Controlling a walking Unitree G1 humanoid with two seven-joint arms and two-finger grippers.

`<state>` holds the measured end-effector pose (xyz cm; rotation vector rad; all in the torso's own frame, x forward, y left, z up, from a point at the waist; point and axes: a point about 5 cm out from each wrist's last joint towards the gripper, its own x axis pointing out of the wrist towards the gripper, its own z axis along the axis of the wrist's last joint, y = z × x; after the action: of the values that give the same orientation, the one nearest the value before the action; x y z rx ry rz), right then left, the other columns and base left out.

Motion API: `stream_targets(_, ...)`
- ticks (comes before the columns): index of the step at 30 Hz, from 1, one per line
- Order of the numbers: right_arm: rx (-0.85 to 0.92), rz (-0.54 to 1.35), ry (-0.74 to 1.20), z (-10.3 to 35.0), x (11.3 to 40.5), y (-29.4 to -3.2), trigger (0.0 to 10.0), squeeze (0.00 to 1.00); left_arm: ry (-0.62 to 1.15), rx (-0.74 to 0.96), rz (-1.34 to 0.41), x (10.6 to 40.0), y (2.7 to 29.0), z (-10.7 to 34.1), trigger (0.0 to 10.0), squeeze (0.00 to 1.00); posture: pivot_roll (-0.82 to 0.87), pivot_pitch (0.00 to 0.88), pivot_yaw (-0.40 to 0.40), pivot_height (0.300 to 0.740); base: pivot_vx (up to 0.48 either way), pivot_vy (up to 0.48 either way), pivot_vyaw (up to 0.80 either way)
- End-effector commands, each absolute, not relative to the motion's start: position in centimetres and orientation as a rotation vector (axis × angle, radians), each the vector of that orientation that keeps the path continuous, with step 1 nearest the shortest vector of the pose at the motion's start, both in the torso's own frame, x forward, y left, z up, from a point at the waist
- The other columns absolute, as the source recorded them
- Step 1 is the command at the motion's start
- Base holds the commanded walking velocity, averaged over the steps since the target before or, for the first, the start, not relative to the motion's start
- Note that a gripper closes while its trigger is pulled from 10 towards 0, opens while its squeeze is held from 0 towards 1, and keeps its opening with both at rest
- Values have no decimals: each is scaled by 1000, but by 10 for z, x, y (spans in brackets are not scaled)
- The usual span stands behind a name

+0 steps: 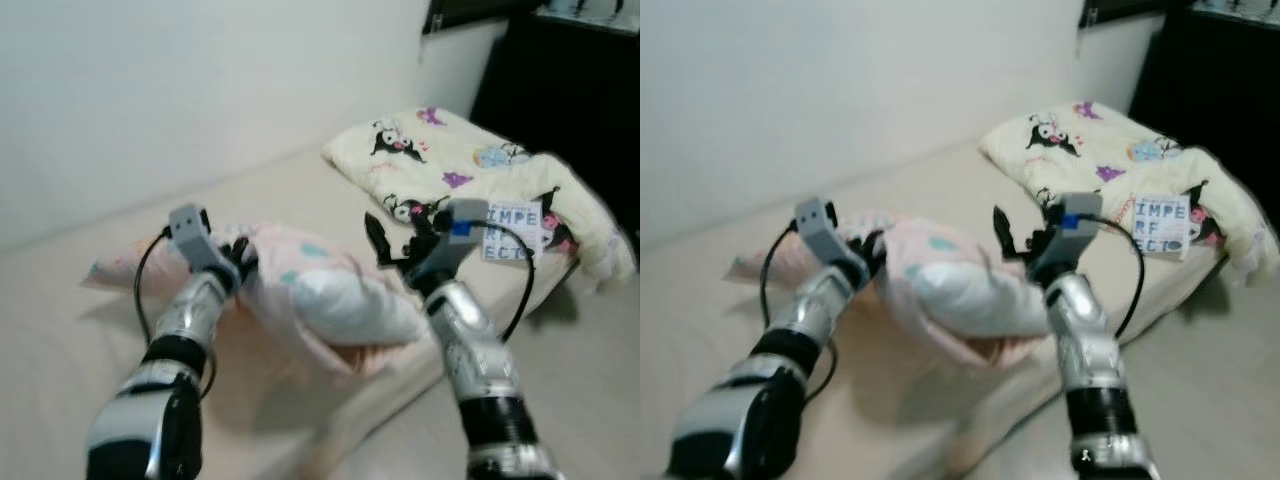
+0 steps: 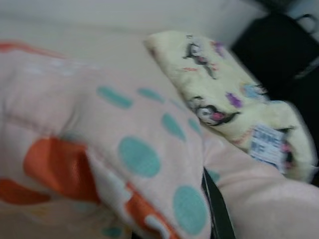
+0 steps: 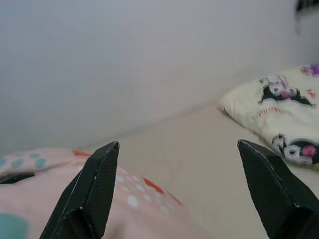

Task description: Clean up the room

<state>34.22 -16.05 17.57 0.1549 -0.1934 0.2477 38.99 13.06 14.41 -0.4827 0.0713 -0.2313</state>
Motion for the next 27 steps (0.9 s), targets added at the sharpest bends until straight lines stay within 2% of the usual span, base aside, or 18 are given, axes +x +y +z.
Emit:
stream_targets(1, 161, 277, -210, 178, 341, -152, 10000, 0, -17, -450, -222, 392, 141, 158, 10000, 0, -266, 51, 21, 740, 0, 0, 788)
stream_targets(12, 151, 289, -219, 178, 341, -150, 10000, 0, -7, -359, -243, 392, 134, 157, 10000, 0, -271, 46, 23, 740, 0, -480, 790)
stream_targets(15, 169, 290, -227, 178, 340, -150, 10000, 0, -10, -364, -229, 393, 136, 157, 10000, 0, -271, 45, 23, 740, 0, 0, 788)
stream_targets(27, 170, 212, -204, 174, 343, -157, 10000, 0, -23, -314, -243, 395, 138, 162, 10000, 0, -275, 47, 35, 740, 0, 0, 0)
